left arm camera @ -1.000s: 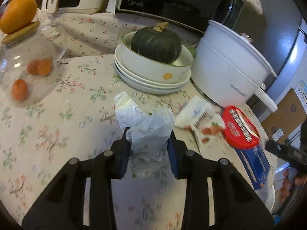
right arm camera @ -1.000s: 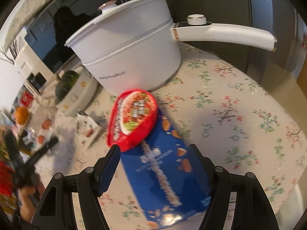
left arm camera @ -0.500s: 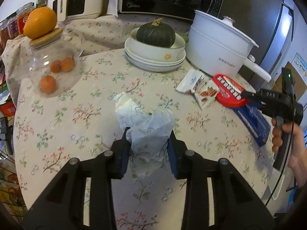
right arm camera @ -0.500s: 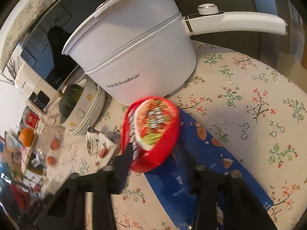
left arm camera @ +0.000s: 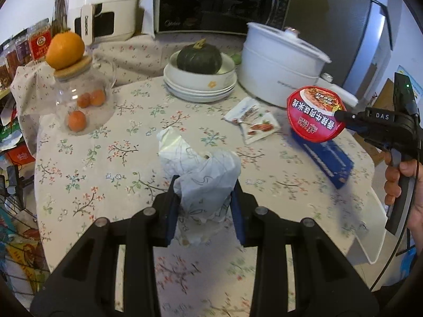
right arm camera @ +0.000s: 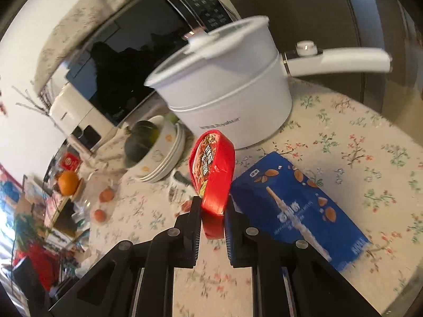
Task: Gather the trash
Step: 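Grasp the crumpled white plastic bag with the left tool while the right tool grasps the red round lid, then carry the plastic bag and red lid over the white bin and open both tools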
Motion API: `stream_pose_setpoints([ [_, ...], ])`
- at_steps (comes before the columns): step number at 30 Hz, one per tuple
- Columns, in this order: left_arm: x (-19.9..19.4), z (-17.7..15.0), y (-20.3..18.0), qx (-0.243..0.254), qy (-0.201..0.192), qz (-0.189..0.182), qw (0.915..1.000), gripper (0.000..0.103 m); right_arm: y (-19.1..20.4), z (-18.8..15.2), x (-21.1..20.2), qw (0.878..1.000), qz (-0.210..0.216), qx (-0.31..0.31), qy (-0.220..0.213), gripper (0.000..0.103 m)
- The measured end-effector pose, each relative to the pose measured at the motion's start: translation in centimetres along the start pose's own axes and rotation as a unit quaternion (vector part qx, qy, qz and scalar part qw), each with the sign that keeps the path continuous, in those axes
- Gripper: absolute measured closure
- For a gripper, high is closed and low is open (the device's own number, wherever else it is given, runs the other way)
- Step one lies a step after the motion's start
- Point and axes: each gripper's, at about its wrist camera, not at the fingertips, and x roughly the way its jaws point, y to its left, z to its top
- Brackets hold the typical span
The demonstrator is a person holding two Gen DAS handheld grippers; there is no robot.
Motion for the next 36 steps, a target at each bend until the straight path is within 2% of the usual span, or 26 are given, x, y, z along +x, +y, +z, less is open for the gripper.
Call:
stream_pose_setpoints([
  [7, -3.6, -1.4, -2.1, -0.001, -0.003, -0.018, 0.9998, 0.066, 0.9, -2.5, -5.8, 0.999, -0.012, -0.046, 0.004, 0.087],
  [16, -7.0, -3.9, -4.1, -0.015, 0.006, -0.050, 0.9986, 0.066, 0.4, -5.7, -11.8, 0.997, -0.025, -0.071, 0.014, 0.087],
  [23, -7.0, -5.5, -5.2, -0.027, 0.016, -0.066, 0.9973, 0.066, -3.3, -8.2, -13.8, 0.998, -0.031, -0.015, 0.047, 0.087],
  [29, -6.8, -5.4, -6.7, -0.001, 0.016, -0.080, 0.9966, 0.066, -6.1, -8.5, -16.2, 0.997, -0.059, 0.002, 0.050, 0.087],
  [36, -5.0, -5.4, -10.3, 0.017, 0.041, -0.122, 0.9915, 0.066, -10.3, -9.6, -17.7, 0.992, -0.108, 0.021, 0.065, 0.087],
])
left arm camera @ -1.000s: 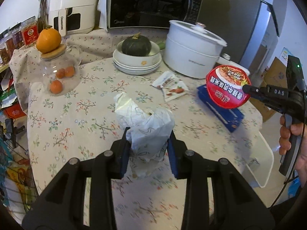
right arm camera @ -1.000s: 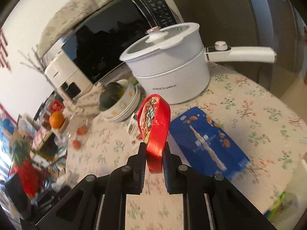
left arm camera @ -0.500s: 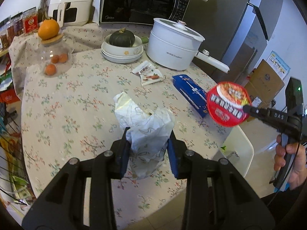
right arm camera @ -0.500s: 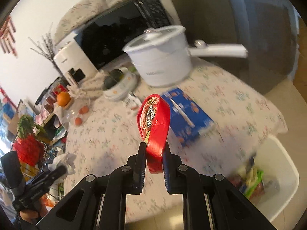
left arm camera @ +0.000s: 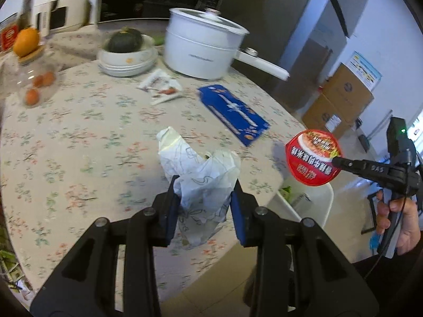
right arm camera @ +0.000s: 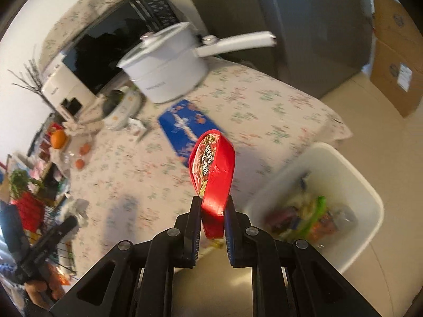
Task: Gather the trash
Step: 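Carry the plastic bag and red lid over the white bin and open both tools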
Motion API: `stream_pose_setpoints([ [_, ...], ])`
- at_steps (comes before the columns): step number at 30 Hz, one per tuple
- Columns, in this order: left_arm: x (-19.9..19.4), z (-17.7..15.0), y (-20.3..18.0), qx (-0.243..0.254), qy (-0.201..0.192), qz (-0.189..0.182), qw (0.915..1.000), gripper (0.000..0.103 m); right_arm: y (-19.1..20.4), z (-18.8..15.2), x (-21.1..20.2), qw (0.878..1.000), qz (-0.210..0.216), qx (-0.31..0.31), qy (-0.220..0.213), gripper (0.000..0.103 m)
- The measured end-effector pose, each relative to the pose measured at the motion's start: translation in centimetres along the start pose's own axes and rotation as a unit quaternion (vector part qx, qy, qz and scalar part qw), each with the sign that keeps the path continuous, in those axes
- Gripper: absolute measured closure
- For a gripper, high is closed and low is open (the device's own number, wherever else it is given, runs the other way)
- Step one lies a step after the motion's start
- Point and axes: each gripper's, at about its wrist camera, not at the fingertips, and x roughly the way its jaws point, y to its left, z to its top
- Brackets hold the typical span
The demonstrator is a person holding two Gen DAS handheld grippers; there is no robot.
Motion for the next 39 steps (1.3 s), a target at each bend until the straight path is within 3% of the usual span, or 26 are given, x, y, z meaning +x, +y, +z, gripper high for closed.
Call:
stream_pose_setpoints([
  [6, 2.1, 0.0, -4.1, 0.028, 0.016, -0.033, 0.9989, 0.066, -5.1, -0.6, -1.0, 0.999, -0.033, 0.042, 0.000, 0.087],
  [15, 6.0, -0.9, -10.6, 0.085, 0.045, -0.080, 0.9922, 0.066, -12.9, -2.4, -0.6, 0.990, -0.095, 0.095, 0.039, 0.087],
  [27, 11.5, -2.0, -17.3, 0.130, 0.079, -0.125, 0.9805, 0.065, -16.9, -3.2, -1.8, 0.987, -0.076, 0.139, 0.026, 0.086],
  [30, 12.7, -2.4, -18.7, 0.146, 0.085, -0.132, 0.9767, 0.065, -17.1, -3.4, -2.4, 0.987, -0.087, 0.137, 0.022, 0.078],
  [32, 13.6, -2.7, -19.4, 0.154, 0.092, -0.133, 0.9747, 0.065, -17.0, -3.5, -2.7, 0.987, -0.098, 0.128, 0.020, 0.063],
  [34, 14.5, -3.0, -20.1, 0.162, 0.099, -0.131, 0.9729, 0.065, -17.0, -3.6, -3.0, 0.987, -0.102, 0.121, 0.017, 0.056],
  [39, 16.2, -3.2, -21.0, 0.163, 0.113, -0.133, 0.9710, 0.064, -17.3, -3.7, -3.4, 0.987, -0.104, 0.123, 0.012, 0.054],
])
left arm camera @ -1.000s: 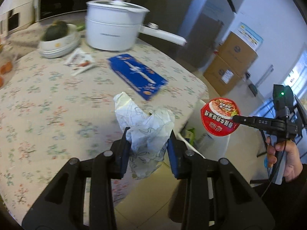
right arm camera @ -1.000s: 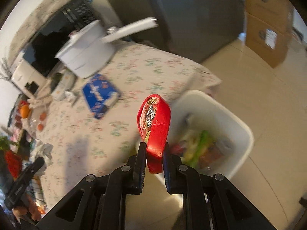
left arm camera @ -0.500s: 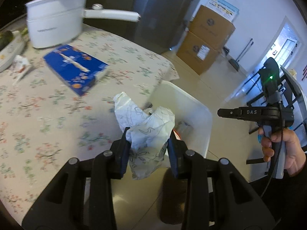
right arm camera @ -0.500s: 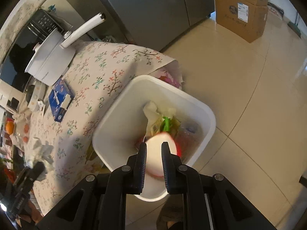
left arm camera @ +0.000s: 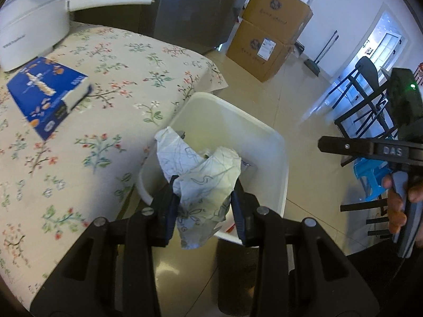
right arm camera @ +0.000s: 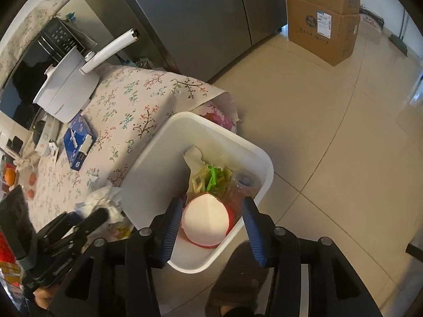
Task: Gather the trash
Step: 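Carry the plastic bag and red lid over the white bin and open both tools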
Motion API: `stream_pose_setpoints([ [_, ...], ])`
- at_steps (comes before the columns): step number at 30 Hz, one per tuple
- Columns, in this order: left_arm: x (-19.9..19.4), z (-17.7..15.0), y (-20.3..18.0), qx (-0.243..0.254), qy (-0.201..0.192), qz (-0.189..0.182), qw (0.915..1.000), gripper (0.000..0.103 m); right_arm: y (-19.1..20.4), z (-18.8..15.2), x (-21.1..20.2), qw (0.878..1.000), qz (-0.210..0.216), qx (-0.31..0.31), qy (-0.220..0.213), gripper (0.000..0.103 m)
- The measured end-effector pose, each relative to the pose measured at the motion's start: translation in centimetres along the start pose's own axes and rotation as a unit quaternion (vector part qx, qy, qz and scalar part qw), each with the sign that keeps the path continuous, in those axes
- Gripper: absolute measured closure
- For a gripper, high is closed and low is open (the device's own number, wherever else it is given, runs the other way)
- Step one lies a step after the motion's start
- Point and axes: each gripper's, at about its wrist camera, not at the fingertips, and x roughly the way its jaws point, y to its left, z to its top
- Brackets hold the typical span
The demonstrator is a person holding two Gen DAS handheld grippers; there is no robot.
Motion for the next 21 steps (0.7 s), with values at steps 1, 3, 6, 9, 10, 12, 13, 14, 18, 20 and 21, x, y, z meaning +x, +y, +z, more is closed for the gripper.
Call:
stream_pose_setpoints([
  [1, 0.2, 0.1, -0.1, 0.000, -0.001, -0.002, 1.0000, 0.064, -0.1, 0.0, 0.0, 1.000, -0.001, 0.001, -0.001, 0.054],
  [3, 0.5, 0.4, -0.5, 0.002, -0.004, -0.007, 1.0000, 0.061, -0.2, 0.1, -0.2, 1.000, -0.004, 0.003, -0.004, 0.053],
  [6, 0.6, 0.7, -0.9, 0.009, -0.007, 0.001, 0.9999, 0.045, -0.4, 0.4, -0.6, 1.000, -0.004, 0.006, -0.012, 0.051],
  [9, 0.4, 0.6, -1.0, 0.011, -0.007, 0.007, 0.9999, 0.032, -0.5, 0.5, -0.9, 1.000, 0.001, 0.010, -0.018, 0.048],
  [10, 0.2, 0.7, -0.8, 0.010, -0.006, 0.009, 0.9999, 0.029, -0.5, 0.6, -1.0, 1.000, 0.002, 0.010, -0.020, 0.046],
  [12, 0.0, 0.8, -0.4, 0.009, -0.007, 0.015, 0.9998, 0.024, -0.4, 0.6, -1.0, 1.000, 0.001, 0.009, -0.020, 0.043],
  [13, -0.5, 0.8, 0.0, 0.006, -0.008, 0.020, 0.9997, 0.023, -0.3, 0.7, -0.9, 1.000, 0.001, 0.009, -0.019, 0.042],
  [14, -0.6, 0.9, 0.2, 0.004, -0.009, 0.023, 0.9997, 0.020, -0.2, 0.7, -0.9, 1.000, 0.002, 0.009, -0.019, 0.041],
  [18, -2.5, 0.9, 1.8, -0.008, -0.014, 0.041, 0.9990, 0.019, 0.4, 0.9, -1.2, 1.000, 0.003, 0.007, -0.025, 0.033],
  [20, -3.7, 1.0, 2.8, -0.009, -0.022, 0.053, 0.9983, 0.019, 1.2, 1.2, -1.3, 1.000, 0.001, -0.002, -0.030, 0.028],
  [21, -4.6, 1.0, 3.4, -0.012, -0.029, 0.064, 0.9974, 0.017, 1.7, 1.3, -1.3, 0.999, 0.001, -0.007, -0.031, 0.026],
])
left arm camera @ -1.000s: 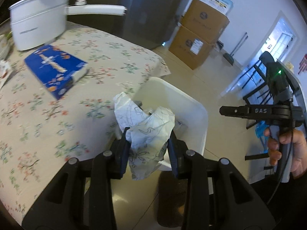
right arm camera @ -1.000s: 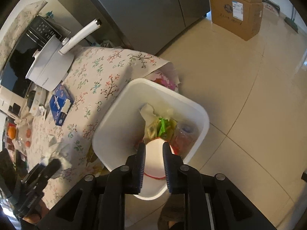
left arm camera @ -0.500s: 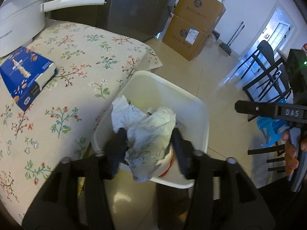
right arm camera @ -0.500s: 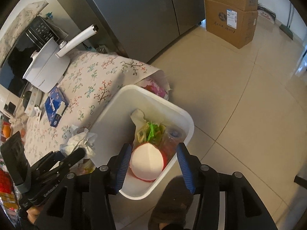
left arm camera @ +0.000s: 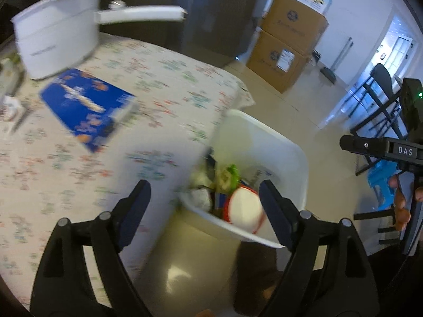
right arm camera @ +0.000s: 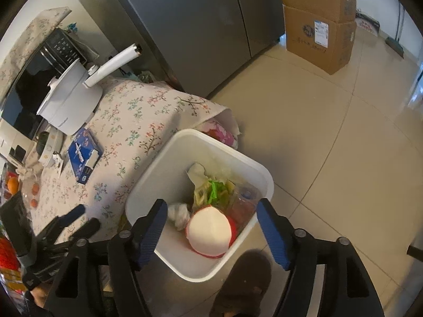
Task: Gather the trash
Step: 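Carry the plastic bag and red lid over the white bin and open both tools, then grasp the snack wrapper with the left tool while the right tool grasps the blue biscuit box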
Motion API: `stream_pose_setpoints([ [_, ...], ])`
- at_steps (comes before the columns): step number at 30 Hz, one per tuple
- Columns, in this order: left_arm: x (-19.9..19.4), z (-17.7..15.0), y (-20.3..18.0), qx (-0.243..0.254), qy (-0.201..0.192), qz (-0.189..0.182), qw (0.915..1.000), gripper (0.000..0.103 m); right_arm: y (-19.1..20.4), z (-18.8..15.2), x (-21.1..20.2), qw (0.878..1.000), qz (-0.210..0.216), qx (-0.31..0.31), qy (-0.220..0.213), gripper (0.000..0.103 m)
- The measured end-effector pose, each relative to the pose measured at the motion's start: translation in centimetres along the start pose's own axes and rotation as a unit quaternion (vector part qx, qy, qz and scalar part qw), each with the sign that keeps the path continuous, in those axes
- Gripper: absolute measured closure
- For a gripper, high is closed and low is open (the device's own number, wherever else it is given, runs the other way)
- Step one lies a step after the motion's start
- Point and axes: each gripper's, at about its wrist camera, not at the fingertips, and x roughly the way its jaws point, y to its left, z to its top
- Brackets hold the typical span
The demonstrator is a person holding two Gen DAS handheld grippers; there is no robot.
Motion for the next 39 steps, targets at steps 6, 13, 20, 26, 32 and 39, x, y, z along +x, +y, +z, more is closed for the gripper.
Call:
stream_pose_setpoints([
  [6, -3.7, 0.0, 5.0, -0.027, -0.029, 0.064, 0.9972, 0.006, 4.3, 0.5, 0.7, 0.998, 0.007, -0.058, -0.001, 0.017],
  [13, -6.0, 0.0, 11.3, -0.077, -0.038, 0.148, 0.9852, 0.001, 10.9, 0.6, 2.5, 0.991, 0.023, -0.132, -0.006, 0.008],
  [20, -7.4, 0.3, 18.2, -0.087, -0.033, 0.184, 0.9785, 0.001, 17.5, 2.0, 5.4, 0.974, 0.025, -0.225, 0.007, 0.008],
  [26, -6.0, 1.0, 23.6, -0.119, -0.026, 0.169, 0.9781, 0.001, 22.1, 3.1, 8.6, 0.959, 0.034, -0.281, 0.011, 0.008],
  [32, -3.3, 3.8, 26.1, -0.122, -0.032, 0.180, 0.9756, 0.001, 25.6, 4.4, 11.4, 0.947, 0.056, -0.316, 0.007, 0.008],
  [39, -0.9, 8.7, 28.2, -0.172, -0.022, 0.189, 0.9666, 0.001, 27.9, 5.9, 14.5, 0.943, 0.092, -0.320, 0.018, 0.007],
])
